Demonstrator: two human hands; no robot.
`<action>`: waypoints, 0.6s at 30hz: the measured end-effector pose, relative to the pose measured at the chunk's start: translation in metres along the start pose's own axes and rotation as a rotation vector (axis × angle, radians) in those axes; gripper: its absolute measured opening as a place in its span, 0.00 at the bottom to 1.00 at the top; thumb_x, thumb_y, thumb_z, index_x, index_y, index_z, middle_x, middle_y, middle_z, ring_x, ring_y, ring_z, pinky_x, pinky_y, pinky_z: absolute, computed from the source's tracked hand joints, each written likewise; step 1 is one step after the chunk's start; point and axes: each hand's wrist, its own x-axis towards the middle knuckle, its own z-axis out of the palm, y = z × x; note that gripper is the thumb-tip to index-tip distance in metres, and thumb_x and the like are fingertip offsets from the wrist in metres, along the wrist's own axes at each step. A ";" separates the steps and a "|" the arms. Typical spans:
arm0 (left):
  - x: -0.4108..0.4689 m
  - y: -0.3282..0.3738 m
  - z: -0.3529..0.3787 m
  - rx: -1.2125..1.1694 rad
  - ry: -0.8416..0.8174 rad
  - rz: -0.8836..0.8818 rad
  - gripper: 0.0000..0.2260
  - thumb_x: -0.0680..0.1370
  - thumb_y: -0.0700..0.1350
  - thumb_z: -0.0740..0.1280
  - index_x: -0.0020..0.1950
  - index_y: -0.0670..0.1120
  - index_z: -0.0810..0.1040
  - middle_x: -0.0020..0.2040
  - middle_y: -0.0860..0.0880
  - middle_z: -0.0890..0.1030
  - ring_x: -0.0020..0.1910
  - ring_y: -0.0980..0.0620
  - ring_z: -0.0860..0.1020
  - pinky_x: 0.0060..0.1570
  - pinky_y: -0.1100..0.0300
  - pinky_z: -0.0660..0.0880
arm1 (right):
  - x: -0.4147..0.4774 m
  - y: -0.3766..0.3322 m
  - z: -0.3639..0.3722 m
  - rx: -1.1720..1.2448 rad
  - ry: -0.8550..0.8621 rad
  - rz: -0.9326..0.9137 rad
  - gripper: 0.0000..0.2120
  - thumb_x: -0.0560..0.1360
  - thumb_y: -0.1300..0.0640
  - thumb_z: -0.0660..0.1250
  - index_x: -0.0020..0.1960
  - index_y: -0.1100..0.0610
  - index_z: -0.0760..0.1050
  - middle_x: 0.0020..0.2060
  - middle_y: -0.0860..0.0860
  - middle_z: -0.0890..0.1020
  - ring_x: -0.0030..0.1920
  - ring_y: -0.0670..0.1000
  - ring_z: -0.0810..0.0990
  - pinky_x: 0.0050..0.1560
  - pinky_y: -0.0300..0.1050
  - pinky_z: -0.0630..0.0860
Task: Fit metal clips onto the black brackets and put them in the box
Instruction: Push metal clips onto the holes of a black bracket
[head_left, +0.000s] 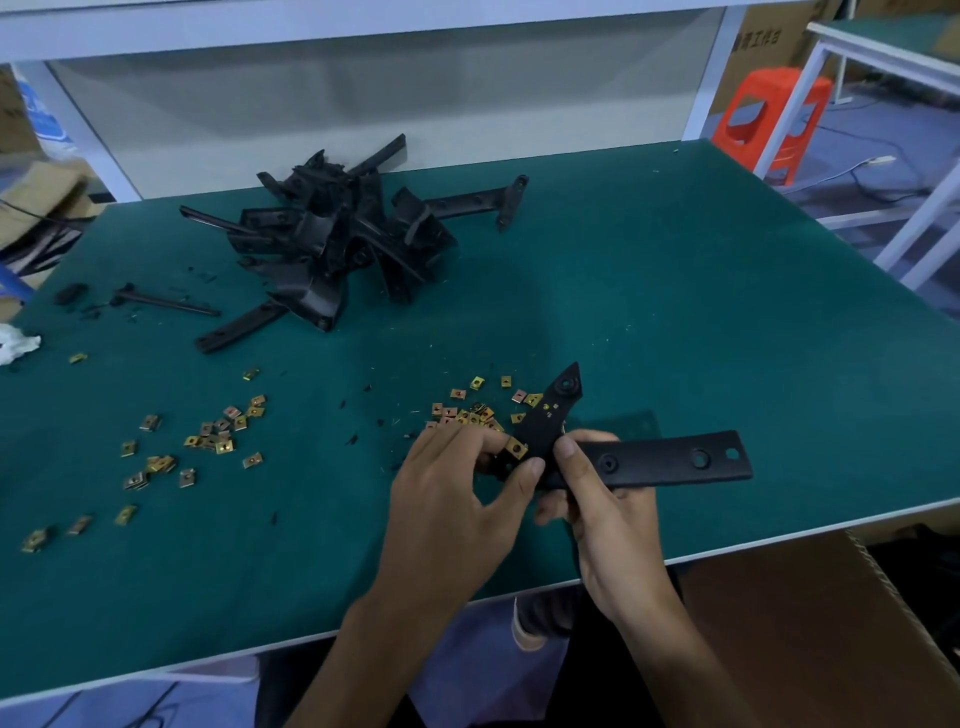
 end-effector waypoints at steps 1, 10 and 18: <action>0.000 0.000 -0.001 -0.019 -0.005 -0.009 0.10 0.73 0.51 0.77 0.46 0.47 0.80 0.41 0.58 0.77 0.43 0.57 0.73 0.45 0.66 0.69 | 0.000 0.000 0.000 0.012 -0.010 0.011 0.20 0.67 0.38 0.79 0.48 0.52 0.81 0.36 0.57 0.83 0.29 0.53 0.78 0.31 0.43 0.78; -0.005 0.013 -0.009 -0.117 -0.043 0.013 0.14 0.71 0.62 0.71 0.48 0.55 0.80 0.45 0.62 0.78 0.49 0.64 0.74 0.48 0.72 0.68 | 0.004 -0.001 -0.010 0.083 -0.072 0.122 0.20 0.65 0.37 0.81 0.44 0.53 0.85 0.32 0.55 0.81 0.30 0.50 0.80 0.27 0.41 0.78; 0.006 0.007 -0.017 -0.539 -0.267 -0.223 0.05 0.76 0.53 0.69 0.45 0.58 0.84 0.34 0.61 0.82 0.33 0.66 0.76 0.36 0.73 0.70 | 0.002 -0.002 -0.010 0.090 -0.145 0.123 0.22 0.67 0.40 0.80 0.51 0.54 0.84 0.38 0.56 0.83 0.28 0.48 0.78 0.29 0.42 0.78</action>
